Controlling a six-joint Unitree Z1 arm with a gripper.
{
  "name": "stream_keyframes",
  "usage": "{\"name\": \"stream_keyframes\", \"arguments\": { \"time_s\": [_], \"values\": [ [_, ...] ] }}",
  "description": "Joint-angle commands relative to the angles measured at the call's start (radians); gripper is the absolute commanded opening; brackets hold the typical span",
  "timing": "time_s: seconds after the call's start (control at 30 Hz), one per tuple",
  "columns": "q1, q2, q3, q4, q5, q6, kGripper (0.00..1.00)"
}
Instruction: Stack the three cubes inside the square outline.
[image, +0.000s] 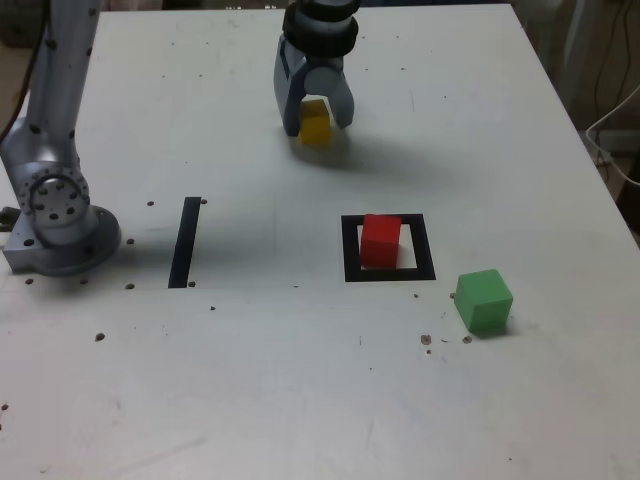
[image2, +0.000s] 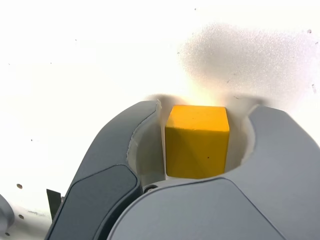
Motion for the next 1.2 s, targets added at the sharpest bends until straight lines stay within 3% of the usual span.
{"name": "stream_keyframes", "arguments": {
  "time_s": [0.0,0.5,0.83,1.17],
  "values": [
    [0.002,-0.001,0.000,0.004,-0.004,-0.002,0.15],
    [-0.019,-0.020,-0.020,0.038,0.000,-0.001,0.08],
    [-0.146,-0.109,-0.080,0.138,-0.013,-0.001,0.08],
    [-0.297,-0.121,-0.112,0.158,-0.069,-0.038,0.08]
  ]
}}
